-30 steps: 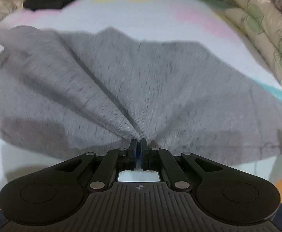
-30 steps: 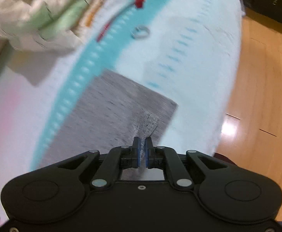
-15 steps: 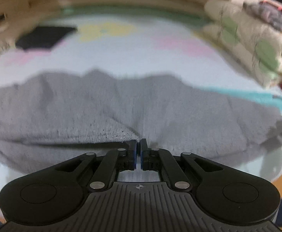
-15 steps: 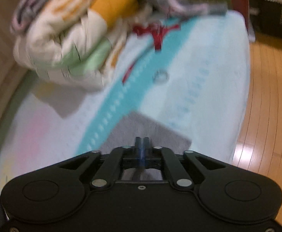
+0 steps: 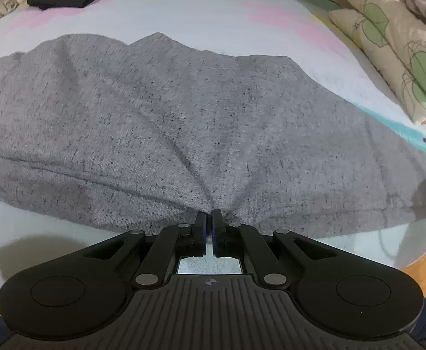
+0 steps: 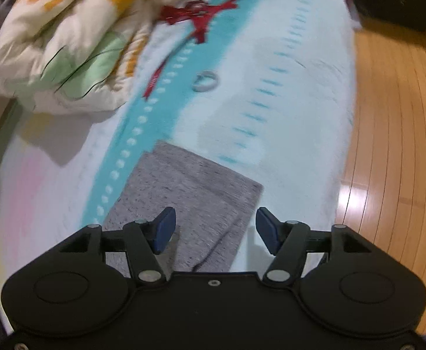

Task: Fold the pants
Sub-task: 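Open the right tool, then the left tool, releasing the folded pants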

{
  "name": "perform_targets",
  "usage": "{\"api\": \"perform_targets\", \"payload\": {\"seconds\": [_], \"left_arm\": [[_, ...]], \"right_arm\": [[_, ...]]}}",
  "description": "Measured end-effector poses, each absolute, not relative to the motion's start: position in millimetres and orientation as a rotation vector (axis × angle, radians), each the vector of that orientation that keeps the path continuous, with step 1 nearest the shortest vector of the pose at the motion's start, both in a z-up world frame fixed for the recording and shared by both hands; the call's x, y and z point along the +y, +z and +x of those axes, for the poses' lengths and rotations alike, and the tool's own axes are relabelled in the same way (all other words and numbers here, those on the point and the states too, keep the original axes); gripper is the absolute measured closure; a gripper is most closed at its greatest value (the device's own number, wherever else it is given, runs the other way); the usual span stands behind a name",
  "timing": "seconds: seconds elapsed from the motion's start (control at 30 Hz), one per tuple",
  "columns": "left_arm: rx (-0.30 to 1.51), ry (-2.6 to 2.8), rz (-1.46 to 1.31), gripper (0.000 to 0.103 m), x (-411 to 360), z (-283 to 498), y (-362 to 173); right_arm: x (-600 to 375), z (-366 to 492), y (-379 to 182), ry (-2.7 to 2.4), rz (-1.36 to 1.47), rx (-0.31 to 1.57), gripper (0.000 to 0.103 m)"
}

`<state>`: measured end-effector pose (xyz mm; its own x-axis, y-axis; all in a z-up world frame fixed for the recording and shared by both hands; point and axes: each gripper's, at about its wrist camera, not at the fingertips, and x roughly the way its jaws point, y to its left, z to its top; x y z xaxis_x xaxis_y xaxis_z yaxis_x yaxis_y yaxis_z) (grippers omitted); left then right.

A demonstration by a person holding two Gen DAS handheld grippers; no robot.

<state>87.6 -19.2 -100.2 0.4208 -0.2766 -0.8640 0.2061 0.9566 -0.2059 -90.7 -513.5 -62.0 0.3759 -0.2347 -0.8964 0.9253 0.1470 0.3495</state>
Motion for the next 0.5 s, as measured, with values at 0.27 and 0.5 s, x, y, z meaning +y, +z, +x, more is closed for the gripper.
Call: {"api": "perform_targets", "payload": {"seconds": [0.27,0.5], "left_arm": [[1.102,-0.308,-0.099,0.1,-14.3,86.4,-96.8],[1.1,-0.31,-0.116,0.1,-14.0,86.0,-96.6]], "right_arm": [[-511.2,-97.0,-73.4,-0.904,1.188,0.857,0.042],[-505.2,-79.4,-83.1,-0.854,1.174,0.862,0.087]]}}
